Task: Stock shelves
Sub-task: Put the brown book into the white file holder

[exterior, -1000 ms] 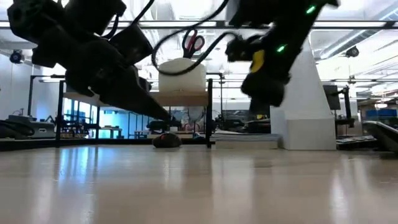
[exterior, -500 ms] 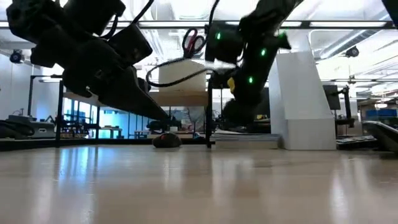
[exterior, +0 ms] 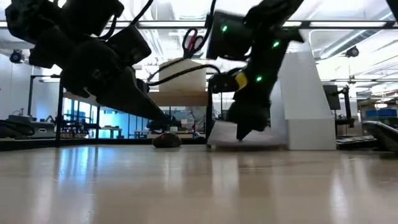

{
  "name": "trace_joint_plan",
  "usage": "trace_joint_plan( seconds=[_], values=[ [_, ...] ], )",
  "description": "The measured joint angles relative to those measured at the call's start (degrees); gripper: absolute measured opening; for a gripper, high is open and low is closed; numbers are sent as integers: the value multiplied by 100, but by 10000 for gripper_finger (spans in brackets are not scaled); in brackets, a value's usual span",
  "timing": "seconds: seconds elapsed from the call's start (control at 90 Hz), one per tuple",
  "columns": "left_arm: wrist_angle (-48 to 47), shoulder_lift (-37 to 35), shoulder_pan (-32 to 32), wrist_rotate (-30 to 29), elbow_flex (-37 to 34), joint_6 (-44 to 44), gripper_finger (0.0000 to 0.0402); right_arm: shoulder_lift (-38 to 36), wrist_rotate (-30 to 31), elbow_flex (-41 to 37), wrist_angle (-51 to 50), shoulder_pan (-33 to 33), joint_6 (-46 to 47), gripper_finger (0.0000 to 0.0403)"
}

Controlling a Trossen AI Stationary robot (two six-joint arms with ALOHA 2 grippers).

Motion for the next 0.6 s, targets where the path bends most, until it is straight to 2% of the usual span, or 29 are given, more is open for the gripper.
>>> trace_joint_plan(
  seconds=[0.244,0.322,0.489,0.6],
  values=[
    [611,65,54,-808,5,533,98,-148,133,156,-145,818,0,1],
    [757,109,141,-840,53,625,98,-162,17,231,-211,1084,0,10],
    [743,452,339,-700,302,669,98,-160,-148,375,-1080,1629,144,62],
    [743,874,427,-677,552,781,98,-160,252,410,-2060,1895,506,112]
  ],
)
